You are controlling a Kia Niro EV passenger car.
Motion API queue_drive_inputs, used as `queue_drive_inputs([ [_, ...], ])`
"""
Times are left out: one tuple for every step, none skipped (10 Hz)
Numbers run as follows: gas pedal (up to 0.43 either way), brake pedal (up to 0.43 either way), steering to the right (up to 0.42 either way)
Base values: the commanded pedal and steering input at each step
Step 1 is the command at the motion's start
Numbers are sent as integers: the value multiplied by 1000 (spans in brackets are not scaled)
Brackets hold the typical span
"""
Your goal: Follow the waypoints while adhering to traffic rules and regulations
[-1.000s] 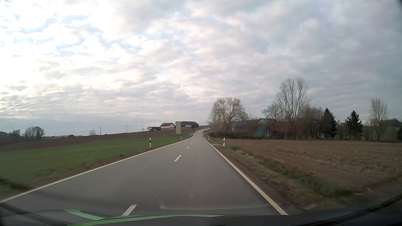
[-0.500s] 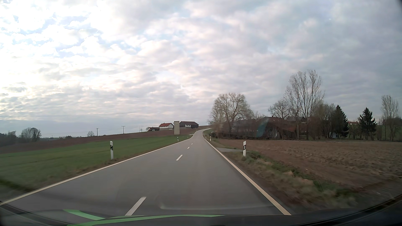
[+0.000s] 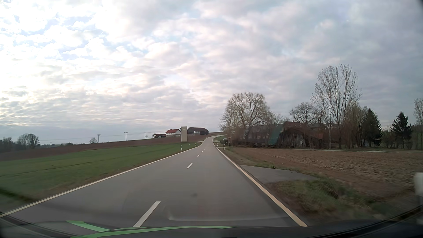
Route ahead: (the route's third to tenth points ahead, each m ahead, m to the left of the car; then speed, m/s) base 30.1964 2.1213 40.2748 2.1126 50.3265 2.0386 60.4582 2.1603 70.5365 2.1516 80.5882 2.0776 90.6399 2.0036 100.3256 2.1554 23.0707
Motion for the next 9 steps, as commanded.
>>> queue_drive_inputs([
  [228, 0, 0],
  [228, 0, 0],
  [228, 0, 0],
  [228, 0, 0],
  [228, 0, 0],
  [228, 0, 0],
  [228, 0, 0],
  [228, 0, 0],
  [228, 0, 0],
])
